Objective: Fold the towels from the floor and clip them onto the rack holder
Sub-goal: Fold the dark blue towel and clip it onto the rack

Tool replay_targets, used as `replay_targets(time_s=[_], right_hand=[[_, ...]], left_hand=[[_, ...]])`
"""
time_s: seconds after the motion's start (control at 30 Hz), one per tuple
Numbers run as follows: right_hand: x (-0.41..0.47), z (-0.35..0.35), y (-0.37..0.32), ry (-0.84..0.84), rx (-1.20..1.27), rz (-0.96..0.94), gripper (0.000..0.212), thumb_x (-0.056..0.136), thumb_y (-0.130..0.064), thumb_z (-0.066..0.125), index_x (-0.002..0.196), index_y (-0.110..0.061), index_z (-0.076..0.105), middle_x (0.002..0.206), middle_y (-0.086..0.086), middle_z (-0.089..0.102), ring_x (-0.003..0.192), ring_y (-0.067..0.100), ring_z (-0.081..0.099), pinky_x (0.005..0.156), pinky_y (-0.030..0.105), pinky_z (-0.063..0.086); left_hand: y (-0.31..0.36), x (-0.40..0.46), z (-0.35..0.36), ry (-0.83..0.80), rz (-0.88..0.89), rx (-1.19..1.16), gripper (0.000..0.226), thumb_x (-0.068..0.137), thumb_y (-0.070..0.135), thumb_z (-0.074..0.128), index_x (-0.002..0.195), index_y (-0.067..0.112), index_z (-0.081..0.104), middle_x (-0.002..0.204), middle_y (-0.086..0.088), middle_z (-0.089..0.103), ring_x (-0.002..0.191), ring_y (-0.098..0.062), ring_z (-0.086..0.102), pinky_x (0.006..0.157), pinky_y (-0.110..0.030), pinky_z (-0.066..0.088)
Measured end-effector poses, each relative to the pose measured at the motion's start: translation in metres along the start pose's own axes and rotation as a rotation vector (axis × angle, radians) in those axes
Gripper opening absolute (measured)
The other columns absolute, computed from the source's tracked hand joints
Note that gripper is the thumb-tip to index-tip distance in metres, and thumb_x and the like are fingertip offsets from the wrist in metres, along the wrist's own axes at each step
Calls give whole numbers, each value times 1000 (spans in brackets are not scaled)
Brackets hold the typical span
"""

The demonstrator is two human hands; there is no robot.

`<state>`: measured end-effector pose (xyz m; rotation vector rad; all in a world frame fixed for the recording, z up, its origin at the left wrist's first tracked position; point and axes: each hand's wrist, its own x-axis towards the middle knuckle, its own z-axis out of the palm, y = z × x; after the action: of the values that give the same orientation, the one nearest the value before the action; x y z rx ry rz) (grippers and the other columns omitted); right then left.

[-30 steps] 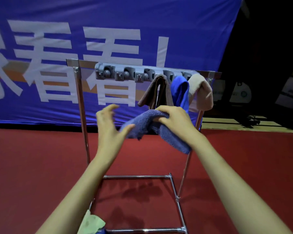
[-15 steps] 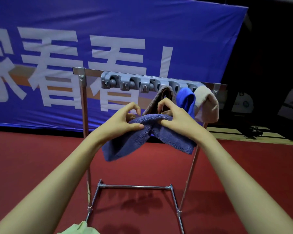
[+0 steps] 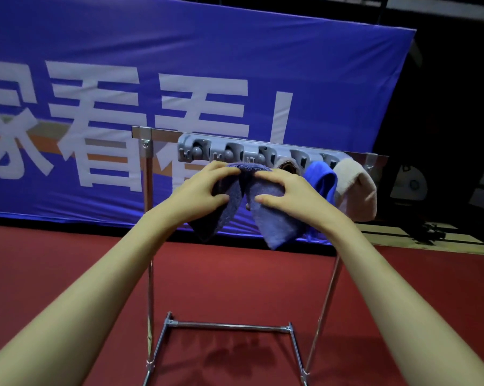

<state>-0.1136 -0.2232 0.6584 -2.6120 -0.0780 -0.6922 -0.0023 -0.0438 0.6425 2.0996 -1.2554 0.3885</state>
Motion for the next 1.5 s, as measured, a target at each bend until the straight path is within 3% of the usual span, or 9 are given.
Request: replay_targets(time_s=[0.3,0.47,0.57,0.8,0.97,1.13,1.2,1.3,1.5], right_hand=[[44,-7,18,159,-12,31,70,77,-31,70,140,-29,38,150,-11,29,135,10,33,109,43,35],[63,0,22,129,-38,51,85,77,-31,70,146,-26,22,156,-15,5,139,13,26,110,38,33],[69,13,24,83,-4,58,84,77,-23,72,145,-18,24,157,-9,2,140,12,22,105,22,27],[66,24,41,43,-129,108,67,84,-27,64,141,-7,34,159,-5,2,142,12,18,111,25,20],[69,21,39,73,39,104,55,88,-19,59,139,-8,40,152,3,26,138,14,26,96,6,14],[66,16,40,89,140,112,43,90,-14,57,132,-9,49,148,-3,34,125,4,34,91,5,19],[67,15,38,127,92,84,32,89,-14,55,120,-6,58,144,-5,38,120,6,39,94,13,25],[69,12,36,188,38,61,27,88,-15,53,111,0,58,144,-7,36,119,13,46,102,30,35],[68,10,36,158,11,85,26,89,-20,51,108,-4,58,150,-11,25,120,16,46,102,38,37]], left_hand=[[17,59,-3,-53,-27,-76,75,73,14,56,143,19,30,147,-1,23,133,-16,34,108,-36,34],[8,79,4,-25,-99,-44,81,65,35,49,143,26,26,148,8,18,130,-16,39,102,-46,39],[-3,79,17,5,-119,-13,72,76,30,54,142,25,26,150,11,17,128,-17,42,97,-43,43],[-21,60,41,174,-106,153,55,85,23,50,137,28,32,147,17,20,114,-19,51,70,-34,42],[-27,69,48,159,-130,-403,50,79,19,48,129,21,51,142,1,30,122,-6,36,102,-26,30],[-17,69,42,93,-76,-496,46,86,-7,39,126,13,50,143,-1,34,119,-2,33,97,-14,24],[-18,72,39,141,-59,-424,38,86,5,37,120,14,52,146,0,33,120,-6,38,103,-24,27],[-14,76,31,182,-81,47,28,92,22,33,104,14,57,151,13,26,120,-17,46,107,-49,27],[-6,74,29,143,-105,212,31,96,20,31,93,9,60,149,11,29,114,-23,48,101,-45,28]])
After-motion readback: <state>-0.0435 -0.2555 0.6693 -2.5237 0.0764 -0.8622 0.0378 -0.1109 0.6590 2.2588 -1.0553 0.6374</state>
